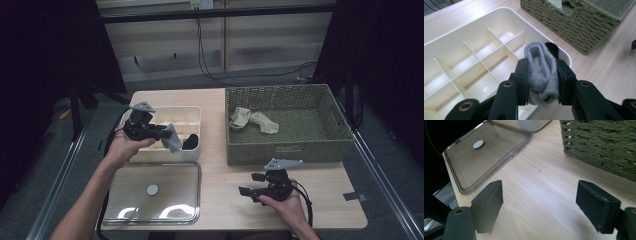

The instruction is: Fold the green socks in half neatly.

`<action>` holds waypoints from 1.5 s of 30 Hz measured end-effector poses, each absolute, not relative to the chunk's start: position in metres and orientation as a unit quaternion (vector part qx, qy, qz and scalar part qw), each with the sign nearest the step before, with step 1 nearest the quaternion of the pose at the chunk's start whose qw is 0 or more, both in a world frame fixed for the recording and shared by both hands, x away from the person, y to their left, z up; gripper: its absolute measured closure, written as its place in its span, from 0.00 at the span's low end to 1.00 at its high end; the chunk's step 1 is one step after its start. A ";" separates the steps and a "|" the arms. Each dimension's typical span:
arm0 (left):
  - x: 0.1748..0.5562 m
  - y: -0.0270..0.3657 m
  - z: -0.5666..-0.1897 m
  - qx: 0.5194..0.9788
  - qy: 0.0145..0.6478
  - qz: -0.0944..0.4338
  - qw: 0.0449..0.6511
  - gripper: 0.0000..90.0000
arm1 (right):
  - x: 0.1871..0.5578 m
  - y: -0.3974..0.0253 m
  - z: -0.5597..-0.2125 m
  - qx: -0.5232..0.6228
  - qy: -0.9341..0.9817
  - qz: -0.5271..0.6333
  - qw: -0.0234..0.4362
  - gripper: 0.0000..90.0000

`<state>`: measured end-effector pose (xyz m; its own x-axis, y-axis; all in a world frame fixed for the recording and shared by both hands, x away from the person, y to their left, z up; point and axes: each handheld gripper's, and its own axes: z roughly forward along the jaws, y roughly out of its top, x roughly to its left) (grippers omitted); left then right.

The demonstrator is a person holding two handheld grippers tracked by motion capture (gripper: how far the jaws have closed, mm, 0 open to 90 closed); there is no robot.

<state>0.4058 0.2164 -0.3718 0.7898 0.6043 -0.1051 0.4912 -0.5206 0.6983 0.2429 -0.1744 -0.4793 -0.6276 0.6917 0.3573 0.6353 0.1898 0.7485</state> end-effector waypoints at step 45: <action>0.425 0.202 -0.413 0.905 0.319 0.039 0.278 0.72 | 0.243 -0.173 -0.480 0.429 0.772 0.468 0.024 0.23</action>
<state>0.4246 0.2019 -0.4130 0.7928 0.6001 -0.1066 0.5566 -0.6417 0.5277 0.2430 -0.1733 -0.4802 -0.6307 0.6847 0.3652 0.6406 0.1938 0.7430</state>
